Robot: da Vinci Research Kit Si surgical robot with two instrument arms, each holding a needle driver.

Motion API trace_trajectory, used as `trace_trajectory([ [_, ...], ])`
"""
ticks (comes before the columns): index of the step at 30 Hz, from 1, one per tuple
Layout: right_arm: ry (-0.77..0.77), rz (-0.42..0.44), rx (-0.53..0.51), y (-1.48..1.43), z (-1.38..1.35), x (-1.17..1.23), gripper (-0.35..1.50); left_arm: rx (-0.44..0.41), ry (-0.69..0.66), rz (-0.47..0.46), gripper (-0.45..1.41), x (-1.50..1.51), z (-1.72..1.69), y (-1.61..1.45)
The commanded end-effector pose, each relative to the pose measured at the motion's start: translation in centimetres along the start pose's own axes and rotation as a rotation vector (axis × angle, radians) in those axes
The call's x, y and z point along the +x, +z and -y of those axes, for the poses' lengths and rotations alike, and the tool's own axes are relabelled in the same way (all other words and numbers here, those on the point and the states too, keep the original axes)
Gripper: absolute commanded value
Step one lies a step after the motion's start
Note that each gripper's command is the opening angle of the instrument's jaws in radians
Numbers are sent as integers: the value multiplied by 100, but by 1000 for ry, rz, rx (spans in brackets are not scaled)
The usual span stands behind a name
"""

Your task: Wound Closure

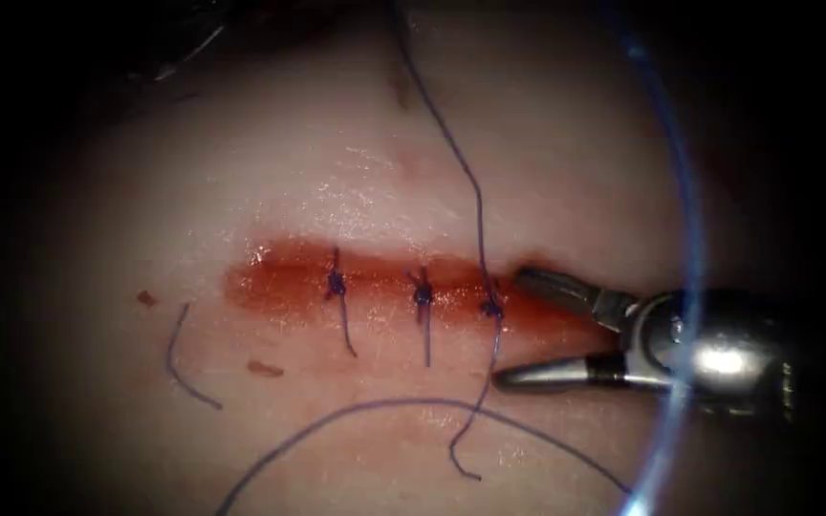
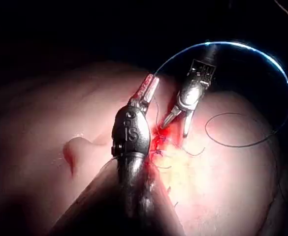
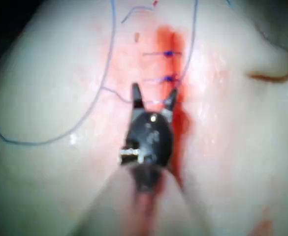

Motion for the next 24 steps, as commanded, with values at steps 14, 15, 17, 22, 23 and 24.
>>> trace_trajectory([
  [14,28,-14,-32,55,-12,1,126,-3,-2,5,-45,-11,-2,10],
  [15,27,-15,-29,59,-12,0,126,-3,-2,5,-45,-11,-2,10],
  [17,26,-15,-24,64,-10,0,126,-2,0,5,-45,-12,-3,12],
  [22,27,-16,-24,74,-10,1,124,-3,2,5,-45,-15,-3,16],
  [23,26,-16,-22,75,-10,1,124,-4,2,5,-45,-15,-3,16],
  [24,26,-16,-22,76,-10,1,124,-4,2,5,-45,-15,-3,16],
])
